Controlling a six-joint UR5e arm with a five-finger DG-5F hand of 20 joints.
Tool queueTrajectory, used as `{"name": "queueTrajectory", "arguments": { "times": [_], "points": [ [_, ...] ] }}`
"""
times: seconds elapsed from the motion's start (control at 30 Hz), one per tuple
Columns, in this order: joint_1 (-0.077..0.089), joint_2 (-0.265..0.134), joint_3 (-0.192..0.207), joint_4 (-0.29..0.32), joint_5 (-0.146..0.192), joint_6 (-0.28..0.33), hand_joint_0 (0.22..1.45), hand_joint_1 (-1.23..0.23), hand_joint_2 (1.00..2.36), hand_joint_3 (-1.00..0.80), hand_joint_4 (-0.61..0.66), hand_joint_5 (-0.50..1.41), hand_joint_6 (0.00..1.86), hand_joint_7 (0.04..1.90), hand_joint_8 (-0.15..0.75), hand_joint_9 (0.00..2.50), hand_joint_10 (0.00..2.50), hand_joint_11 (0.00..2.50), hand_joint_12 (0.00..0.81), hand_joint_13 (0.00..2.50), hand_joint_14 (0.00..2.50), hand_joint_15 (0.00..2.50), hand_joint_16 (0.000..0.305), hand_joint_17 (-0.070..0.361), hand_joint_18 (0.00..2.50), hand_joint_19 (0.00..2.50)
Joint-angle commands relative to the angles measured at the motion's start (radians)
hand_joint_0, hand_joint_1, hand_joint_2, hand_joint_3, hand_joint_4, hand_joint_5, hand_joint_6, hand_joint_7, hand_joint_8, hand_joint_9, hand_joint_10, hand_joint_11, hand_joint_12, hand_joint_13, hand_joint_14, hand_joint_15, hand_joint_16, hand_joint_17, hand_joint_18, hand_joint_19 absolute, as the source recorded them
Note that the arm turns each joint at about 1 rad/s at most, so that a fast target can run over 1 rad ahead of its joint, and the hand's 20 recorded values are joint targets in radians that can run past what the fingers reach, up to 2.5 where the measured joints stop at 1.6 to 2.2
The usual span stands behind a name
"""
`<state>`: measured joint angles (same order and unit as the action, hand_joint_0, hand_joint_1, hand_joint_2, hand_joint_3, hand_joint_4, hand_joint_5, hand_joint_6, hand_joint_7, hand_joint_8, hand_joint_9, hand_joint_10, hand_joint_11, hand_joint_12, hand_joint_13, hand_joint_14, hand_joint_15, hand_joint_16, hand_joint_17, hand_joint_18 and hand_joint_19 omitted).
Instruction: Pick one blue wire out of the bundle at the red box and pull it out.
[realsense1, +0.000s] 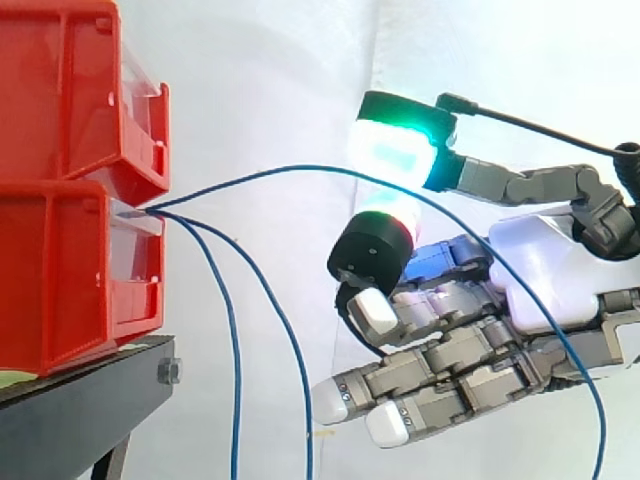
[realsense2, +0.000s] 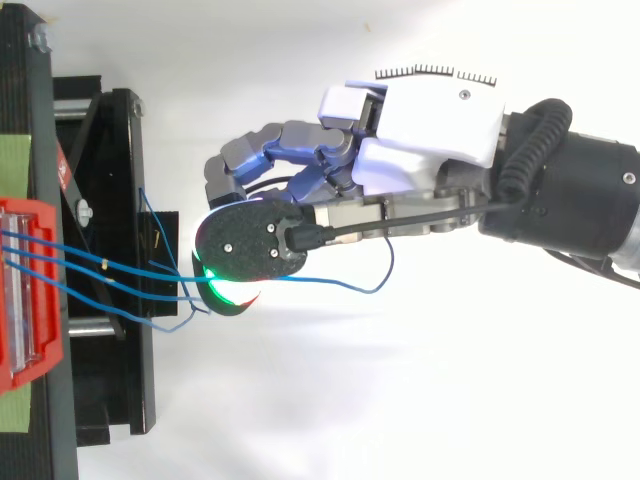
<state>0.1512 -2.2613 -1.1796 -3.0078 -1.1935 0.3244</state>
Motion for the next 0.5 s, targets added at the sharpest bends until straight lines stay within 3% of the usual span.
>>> {"name": "queueTrajectory", "arguments": {
  "times": [0.0, 0.27, 0.47],
  "points": [
    [0.001, 0.0, 0.0, 0.0, 0.0, 0.001, 0.46, -0.53, 1.0, -0.5, 0.25, -0.08, 0.58, 1.37, 0.303, 0.97, 0.03, 0.7, 0.431, 0.4, 0.01, 0.21, 0.069, 0.156, 0.34, 0.41],
    [0.001, 0.0, 0.0, 0.0, 0.0, -0.001, 0.42, -0.75, 1.0, -0.5, 0.27, -0.13, 0.67, 1.22, 0.311, 0.84, 0.02, 0.72, 0.443, 0.36, 0.01, 0.21, 0.072, 0.163, 0.33, 0.37],
    [0.001, 0.0, 0.0, 0.0, 0.0, 0.001, 0.41, -0.81, 1.0, -0.5, 0.28, -0.15, 0.72, 1.14, 0.32, 0.78, 0.02, 0.74, 0.451, 0.33, 0.01, 0.2, 0.075, 0.169, 0.32, 0.35]
  ]
}}
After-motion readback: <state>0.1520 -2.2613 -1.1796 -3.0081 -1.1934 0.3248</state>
